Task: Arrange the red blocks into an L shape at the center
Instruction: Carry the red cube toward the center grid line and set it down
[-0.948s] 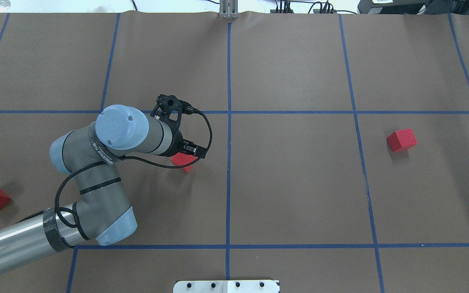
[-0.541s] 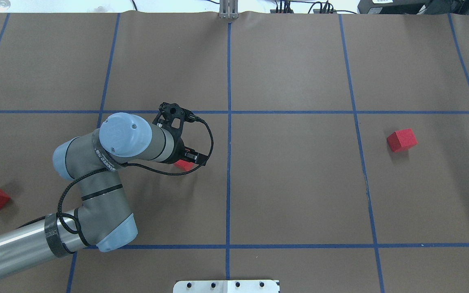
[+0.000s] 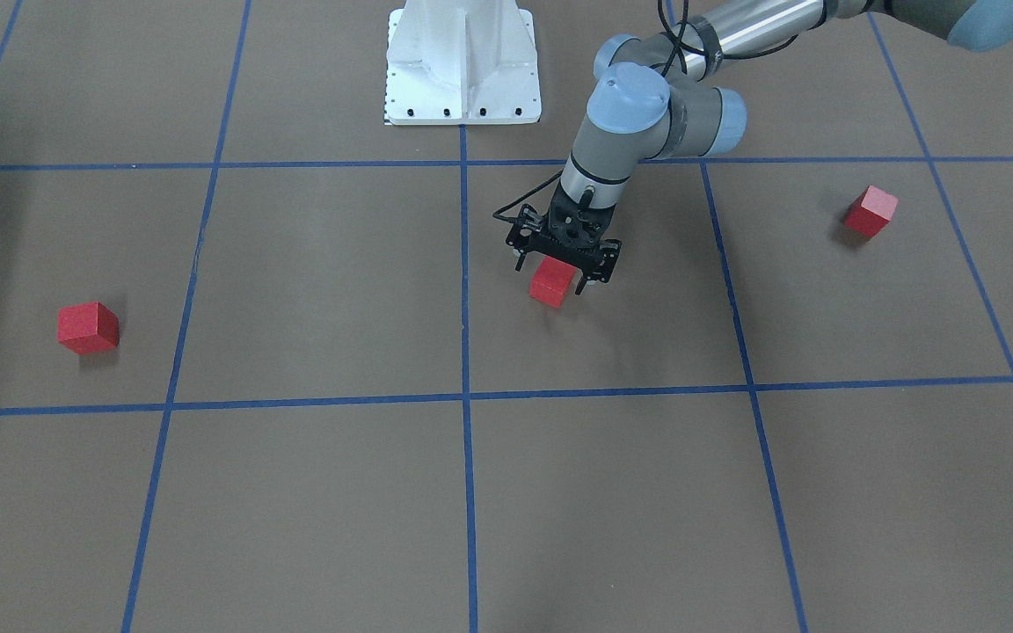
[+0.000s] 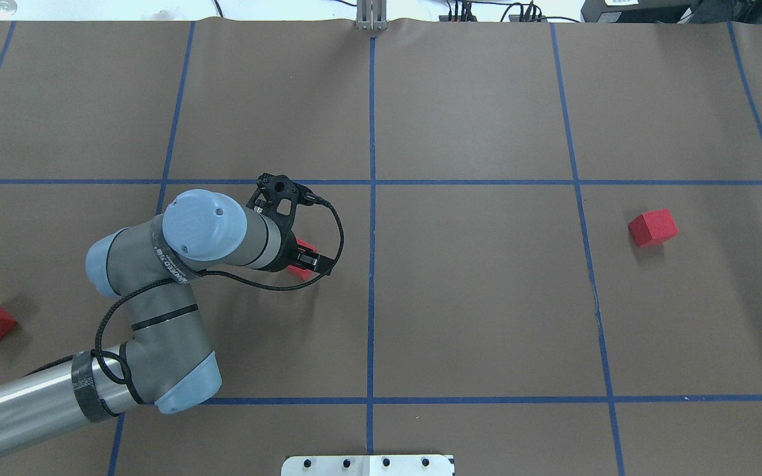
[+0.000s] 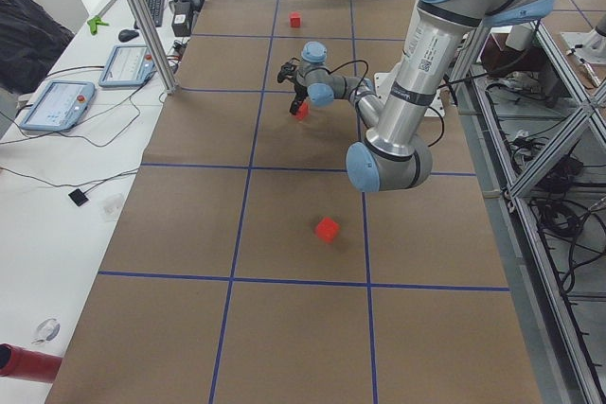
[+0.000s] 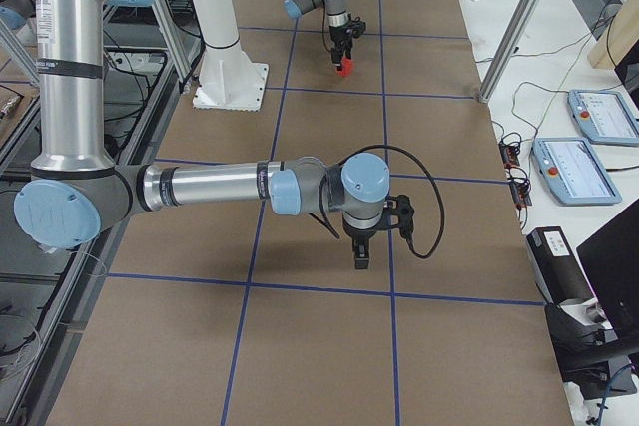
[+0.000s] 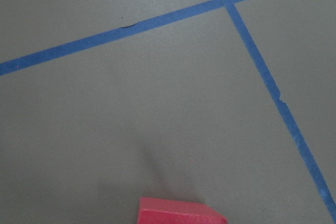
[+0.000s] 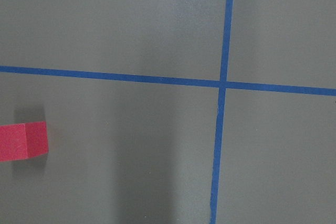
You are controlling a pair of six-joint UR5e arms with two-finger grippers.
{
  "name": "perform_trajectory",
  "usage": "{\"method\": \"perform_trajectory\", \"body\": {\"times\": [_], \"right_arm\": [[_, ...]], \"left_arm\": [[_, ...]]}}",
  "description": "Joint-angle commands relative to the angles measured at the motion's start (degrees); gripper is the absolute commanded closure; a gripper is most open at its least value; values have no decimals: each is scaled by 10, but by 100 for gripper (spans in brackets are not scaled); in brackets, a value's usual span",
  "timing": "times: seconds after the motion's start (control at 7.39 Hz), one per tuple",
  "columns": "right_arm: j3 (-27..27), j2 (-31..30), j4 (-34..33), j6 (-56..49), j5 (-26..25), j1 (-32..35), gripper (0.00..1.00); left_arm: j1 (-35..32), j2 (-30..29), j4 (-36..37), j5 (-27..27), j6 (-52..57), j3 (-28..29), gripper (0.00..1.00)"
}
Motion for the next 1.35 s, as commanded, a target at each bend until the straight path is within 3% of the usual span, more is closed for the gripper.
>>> {"method": "perform_trajectory", "body": {"times": [0.0, 0.14, 0.27, 0.54, 0.81, 1.22], "right_arm": [[-1, -1, 0, 0, 0, 0, 1], [-1, 0, 0, 0, 0, 0, 1], [-1, 0, 0, 0, 0, 0, 1], [0, 0, 0, 0, 0, 0, 1], [-1, 0, 0, 0, 0, 0, 1], [-3, 0, 0, 0, -1, 0, 1]], "left_arm": [[3, 6, 1, 0, 0, 0, 27], [3, 7, 3, 0, -27, -5, 75], [3, 3, 3, -1, -107, -10, 100], [4, -18, 6, -3, -124, -9, 100], [1, -99, 88, 1, -125, 14, 100], [1, -209, 83, 34, -124, 158, 100]]}}
